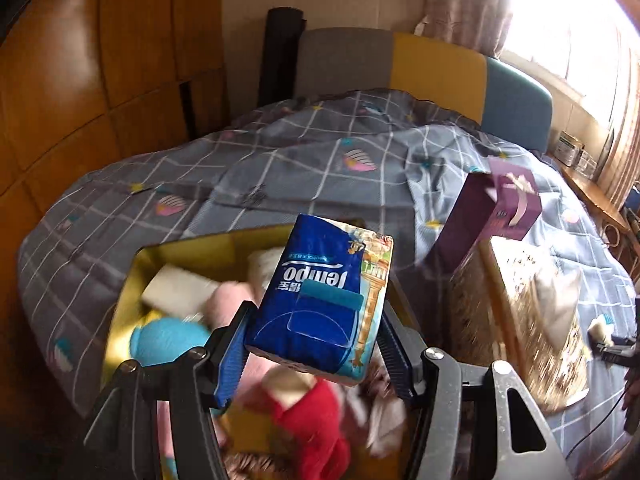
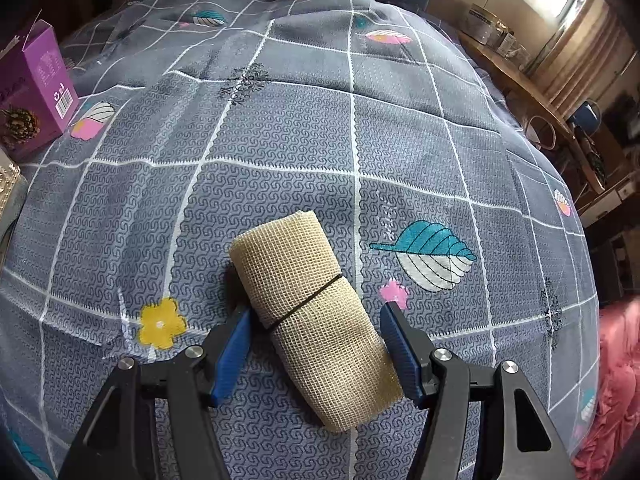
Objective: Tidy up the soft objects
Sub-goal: 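Carry the blue tissue pack to the gold tray with the left tool, then lower the tissue pack into the tray and open the left tool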
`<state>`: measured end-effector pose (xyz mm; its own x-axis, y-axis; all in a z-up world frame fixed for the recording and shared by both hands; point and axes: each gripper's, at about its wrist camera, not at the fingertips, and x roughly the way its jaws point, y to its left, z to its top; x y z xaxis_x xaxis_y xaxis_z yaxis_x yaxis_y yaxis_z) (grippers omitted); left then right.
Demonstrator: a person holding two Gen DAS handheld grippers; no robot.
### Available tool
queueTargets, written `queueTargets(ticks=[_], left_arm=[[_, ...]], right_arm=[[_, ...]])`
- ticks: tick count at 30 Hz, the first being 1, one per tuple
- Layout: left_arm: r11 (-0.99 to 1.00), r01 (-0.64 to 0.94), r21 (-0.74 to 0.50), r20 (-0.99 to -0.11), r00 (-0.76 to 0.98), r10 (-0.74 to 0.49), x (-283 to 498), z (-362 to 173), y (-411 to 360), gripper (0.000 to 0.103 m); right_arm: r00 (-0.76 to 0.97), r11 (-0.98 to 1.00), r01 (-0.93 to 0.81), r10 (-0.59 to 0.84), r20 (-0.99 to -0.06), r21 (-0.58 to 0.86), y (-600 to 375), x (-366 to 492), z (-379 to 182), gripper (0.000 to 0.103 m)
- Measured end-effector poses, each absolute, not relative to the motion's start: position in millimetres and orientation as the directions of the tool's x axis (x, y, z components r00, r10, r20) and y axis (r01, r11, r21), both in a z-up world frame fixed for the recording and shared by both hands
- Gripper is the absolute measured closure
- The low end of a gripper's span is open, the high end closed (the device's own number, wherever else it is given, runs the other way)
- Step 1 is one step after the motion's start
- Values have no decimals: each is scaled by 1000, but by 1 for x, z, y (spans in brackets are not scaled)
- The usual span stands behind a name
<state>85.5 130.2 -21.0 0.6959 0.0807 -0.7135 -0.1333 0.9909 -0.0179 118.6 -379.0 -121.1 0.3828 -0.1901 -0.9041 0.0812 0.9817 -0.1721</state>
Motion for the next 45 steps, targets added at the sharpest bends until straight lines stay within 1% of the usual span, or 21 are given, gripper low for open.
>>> queueTargets(ticks=[5,11,25,30,36,38,41,42,45], left_arm=[[992,-129,12,-708,699,99,58,-27,133,43],[992,-129,18,-697,710,105,37,-25,135,43],[990,-141,-31,-728,681,74,25,-38,149,43],[981,-178,-81,-745,664,59,16,-43,168,43],[930,-282,-233,-759,651,7,0,-45,209,43],[931,-285,-229,-764,645,10,0,-47,209,43],[938,-254,-236,-774,633,-23,7,-52,200,43],[943,-251,-219,-781,624,-16,11,-56,195,43],[935,-275,-222,-821,570,-27,31,-72,194,43]], right_arm=[[389,980,74,-198,-900,-184,-376,117,-120,39],[397,979,66,-204,-895,-194,-373,113,-118,39],[408,978,57,-205,-890,-200,-375,110,-117,39],[408,978,55,-206,-889,-202,-375,111,-117,39],[410,977,49,-210,-888,-209,-375,111,-117,39],[411,976,45,-213,-887,-213,-374,110,-116,39],[412,975,41,-218,-885,-221,-373,109,-115,39],[412,974,40,-218,-885,-222,-373,109,-115,39],[413,973,36,-221,-883,-227,-372,109,-115,39]])
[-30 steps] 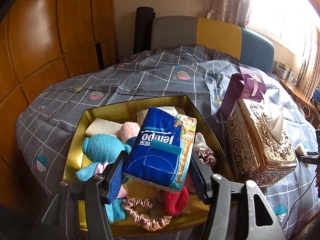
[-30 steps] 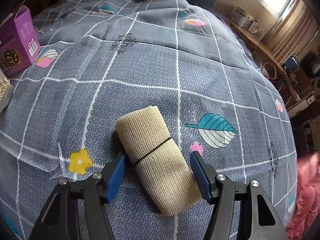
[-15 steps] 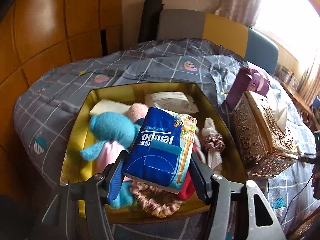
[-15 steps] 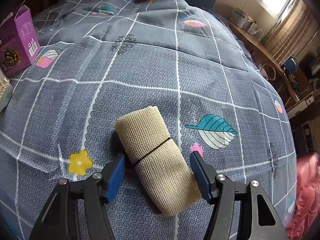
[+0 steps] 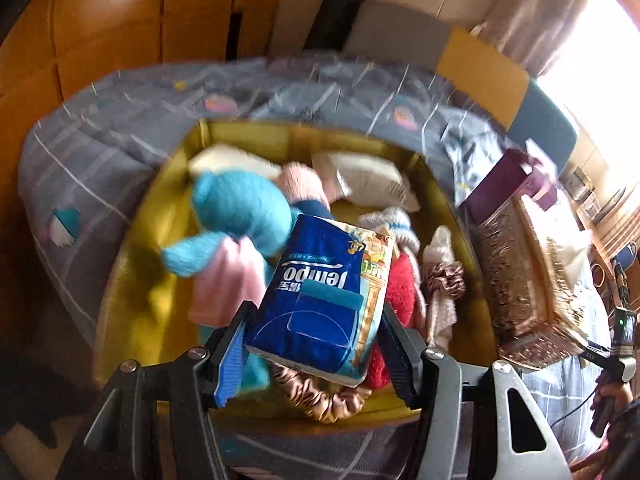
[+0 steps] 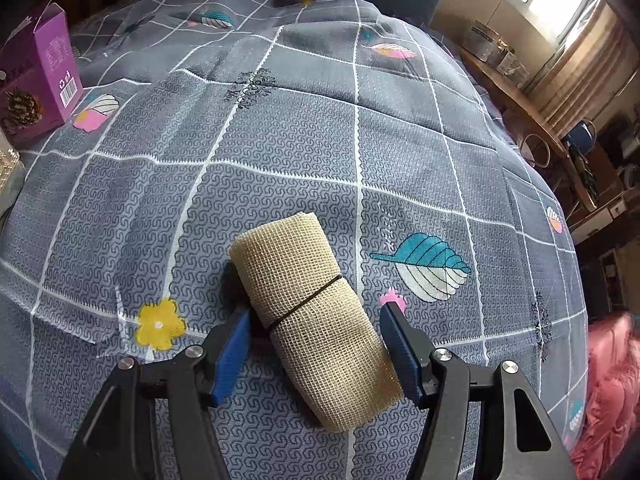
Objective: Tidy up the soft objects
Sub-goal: 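Lower the tissue pack into the tray and open the left tool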
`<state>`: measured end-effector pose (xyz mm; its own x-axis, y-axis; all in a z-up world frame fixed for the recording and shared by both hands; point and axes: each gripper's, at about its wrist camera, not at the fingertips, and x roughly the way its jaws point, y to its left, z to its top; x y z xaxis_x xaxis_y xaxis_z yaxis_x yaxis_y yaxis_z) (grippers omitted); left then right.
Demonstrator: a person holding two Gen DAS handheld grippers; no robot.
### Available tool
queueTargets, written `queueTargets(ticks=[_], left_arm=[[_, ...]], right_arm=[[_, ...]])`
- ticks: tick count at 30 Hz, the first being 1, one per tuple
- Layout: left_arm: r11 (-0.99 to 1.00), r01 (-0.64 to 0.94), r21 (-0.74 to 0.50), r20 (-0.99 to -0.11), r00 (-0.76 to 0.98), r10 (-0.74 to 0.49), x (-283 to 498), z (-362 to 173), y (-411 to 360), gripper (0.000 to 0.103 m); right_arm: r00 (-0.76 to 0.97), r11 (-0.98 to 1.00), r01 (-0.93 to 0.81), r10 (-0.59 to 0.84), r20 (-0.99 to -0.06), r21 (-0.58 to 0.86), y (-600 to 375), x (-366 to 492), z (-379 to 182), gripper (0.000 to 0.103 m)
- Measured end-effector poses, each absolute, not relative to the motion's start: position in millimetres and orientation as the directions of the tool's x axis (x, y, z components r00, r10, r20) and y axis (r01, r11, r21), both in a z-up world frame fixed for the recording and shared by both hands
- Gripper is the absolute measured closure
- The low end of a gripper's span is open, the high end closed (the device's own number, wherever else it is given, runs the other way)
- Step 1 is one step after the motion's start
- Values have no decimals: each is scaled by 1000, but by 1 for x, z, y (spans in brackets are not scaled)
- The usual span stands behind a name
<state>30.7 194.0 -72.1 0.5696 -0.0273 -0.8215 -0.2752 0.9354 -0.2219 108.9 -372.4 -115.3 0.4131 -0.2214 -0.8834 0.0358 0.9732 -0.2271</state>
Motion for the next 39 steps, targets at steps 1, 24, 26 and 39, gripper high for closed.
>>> queueTargets(ticks=[1,24,26,39], left_arm=[[934,-286,-213,-828,561,-17,36,-76,194,43],[970,-241,-33,-794,596,121,29,-67,173,29],[974,-225,-26,-787,606,119,31,-62,169,29],[988,-156,-17,-755,650,90,25,-44,149,29]], right_arm=[[414,973,35,-222,-883,-229,-372,109,-115,39],[398,973,68,-227,-889,-219,-375,113,-116,34],[390,976,82,-219,-894,-203,-378,114,-116,33],[383,986,98,-160,-910,-133,-381,116,-117,48]])
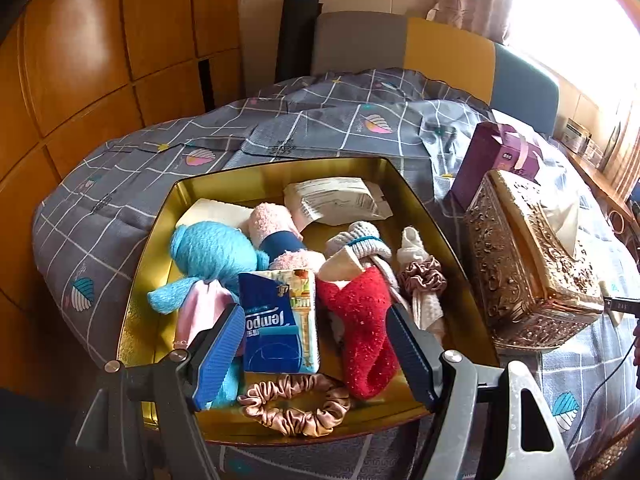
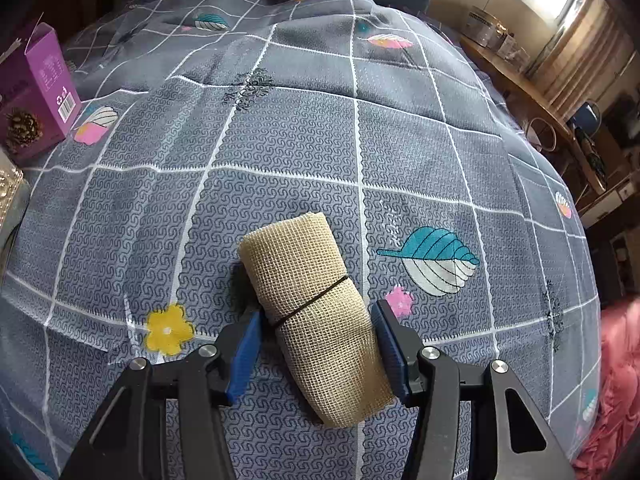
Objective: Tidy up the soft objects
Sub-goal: 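Lower the tissue pack into the tray and open the left tool, then carry the beige bandage into the gold tray and open the right tool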
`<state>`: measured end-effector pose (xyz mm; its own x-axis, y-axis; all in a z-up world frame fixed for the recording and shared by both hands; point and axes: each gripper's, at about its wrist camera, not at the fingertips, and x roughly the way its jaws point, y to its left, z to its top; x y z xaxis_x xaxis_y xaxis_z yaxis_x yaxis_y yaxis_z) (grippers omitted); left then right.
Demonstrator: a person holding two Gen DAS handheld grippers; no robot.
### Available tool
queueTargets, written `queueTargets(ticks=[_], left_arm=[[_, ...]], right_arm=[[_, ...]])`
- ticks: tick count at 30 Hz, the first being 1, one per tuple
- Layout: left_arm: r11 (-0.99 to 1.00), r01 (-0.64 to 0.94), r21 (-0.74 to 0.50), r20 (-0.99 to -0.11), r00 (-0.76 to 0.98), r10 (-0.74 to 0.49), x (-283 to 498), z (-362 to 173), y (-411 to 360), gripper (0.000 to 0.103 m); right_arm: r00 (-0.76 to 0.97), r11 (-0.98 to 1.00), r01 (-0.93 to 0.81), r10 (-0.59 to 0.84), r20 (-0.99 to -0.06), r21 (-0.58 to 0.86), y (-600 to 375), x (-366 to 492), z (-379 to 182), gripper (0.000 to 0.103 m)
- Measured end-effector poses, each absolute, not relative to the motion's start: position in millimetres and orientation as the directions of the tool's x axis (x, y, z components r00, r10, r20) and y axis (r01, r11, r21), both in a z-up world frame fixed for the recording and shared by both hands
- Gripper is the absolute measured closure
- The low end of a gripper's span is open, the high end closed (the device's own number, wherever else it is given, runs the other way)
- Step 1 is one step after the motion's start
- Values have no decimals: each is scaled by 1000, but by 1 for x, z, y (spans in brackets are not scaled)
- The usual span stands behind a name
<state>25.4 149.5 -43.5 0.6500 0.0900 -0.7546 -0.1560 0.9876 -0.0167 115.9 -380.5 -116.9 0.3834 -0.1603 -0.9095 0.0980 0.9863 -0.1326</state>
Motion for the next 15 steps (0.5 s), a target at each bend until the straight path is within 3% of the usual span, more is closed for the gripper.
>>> queueTargets(ticks=[15], left_arm=[[995,-102,-22,-754,655,51,24,-44,144,29]], right_arm=[[343,977,184,-166,-924,-107,-369,137,-106,51]])
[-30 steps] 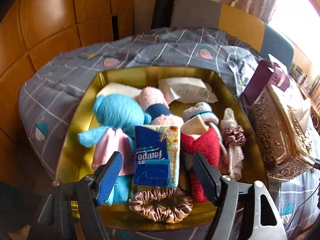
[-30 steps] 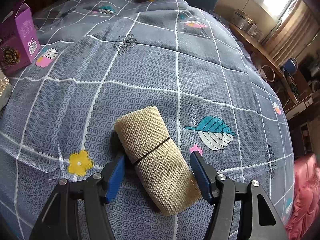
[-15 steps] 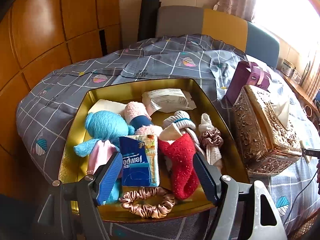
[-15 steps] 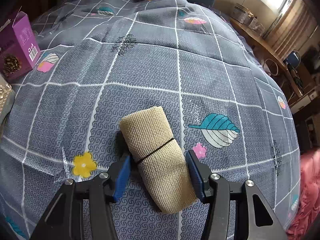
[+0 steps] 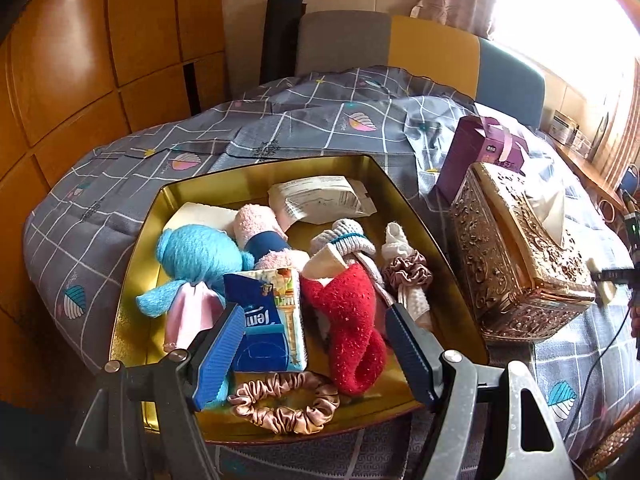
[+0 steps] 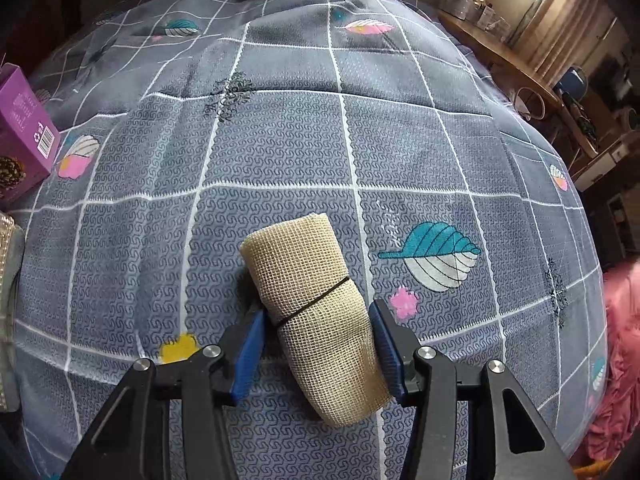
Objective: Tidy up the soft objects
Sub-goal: 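Carry the beige bandage into the gold tray and open the right tool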
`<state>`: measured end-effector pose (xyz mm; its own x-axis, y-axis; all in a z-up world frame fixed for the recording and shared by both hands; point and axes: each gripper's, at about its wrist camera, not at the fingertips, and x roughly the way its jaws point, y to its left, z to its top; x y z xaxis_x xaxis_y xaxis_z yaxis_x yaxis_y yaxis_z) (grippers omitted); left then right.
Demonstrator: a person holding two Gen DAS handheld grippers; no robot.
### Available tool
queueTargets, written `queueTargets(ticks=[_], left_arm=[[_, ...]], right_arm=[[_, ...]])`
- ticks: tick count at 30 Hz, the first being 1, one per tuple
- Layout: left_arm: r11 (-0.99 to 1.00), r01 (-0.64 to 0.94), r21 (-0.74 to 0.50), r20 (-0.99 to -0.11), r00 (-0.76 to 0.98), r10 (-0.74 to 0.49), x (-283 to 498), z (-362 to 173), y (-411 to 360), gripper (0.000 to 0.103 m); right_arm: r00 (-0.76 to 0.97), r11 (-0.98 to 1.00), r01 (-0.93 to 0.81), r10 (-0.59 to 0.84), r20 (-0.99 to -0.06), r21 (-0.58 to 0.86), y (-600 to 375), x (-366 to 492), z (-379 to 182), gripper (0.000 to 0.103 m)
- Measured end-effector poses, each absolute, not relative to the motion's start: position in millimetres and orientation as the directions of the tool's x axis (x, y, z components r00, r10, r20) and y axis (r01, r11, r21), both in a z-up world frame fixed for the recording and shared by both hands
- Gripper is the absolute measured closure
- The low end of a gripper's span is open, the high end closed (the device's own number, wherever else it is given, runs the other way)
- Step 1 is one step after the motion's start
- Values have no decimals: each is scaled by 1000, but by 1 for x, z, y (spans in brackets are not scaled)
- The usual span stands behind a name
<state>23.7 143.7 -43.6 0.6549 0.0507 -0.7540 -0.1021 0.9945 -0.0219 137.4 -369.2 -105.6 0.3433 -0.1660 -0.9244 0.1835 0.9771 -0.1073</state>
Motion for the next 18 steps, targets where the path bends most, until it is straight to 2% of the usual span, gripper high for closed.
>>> queueTargets(ticks=[9,18], left_arm=[[998,-56,-20,-754,656,21,24,-45,136,29],[999,-34,-26,-754,657,3,22,-46,134,29]], right_arm=[[418,997,66,-73,-906,-50,-306,184,-59,51],[567,991,-124,107,-817,44,-213,213,22,51]])
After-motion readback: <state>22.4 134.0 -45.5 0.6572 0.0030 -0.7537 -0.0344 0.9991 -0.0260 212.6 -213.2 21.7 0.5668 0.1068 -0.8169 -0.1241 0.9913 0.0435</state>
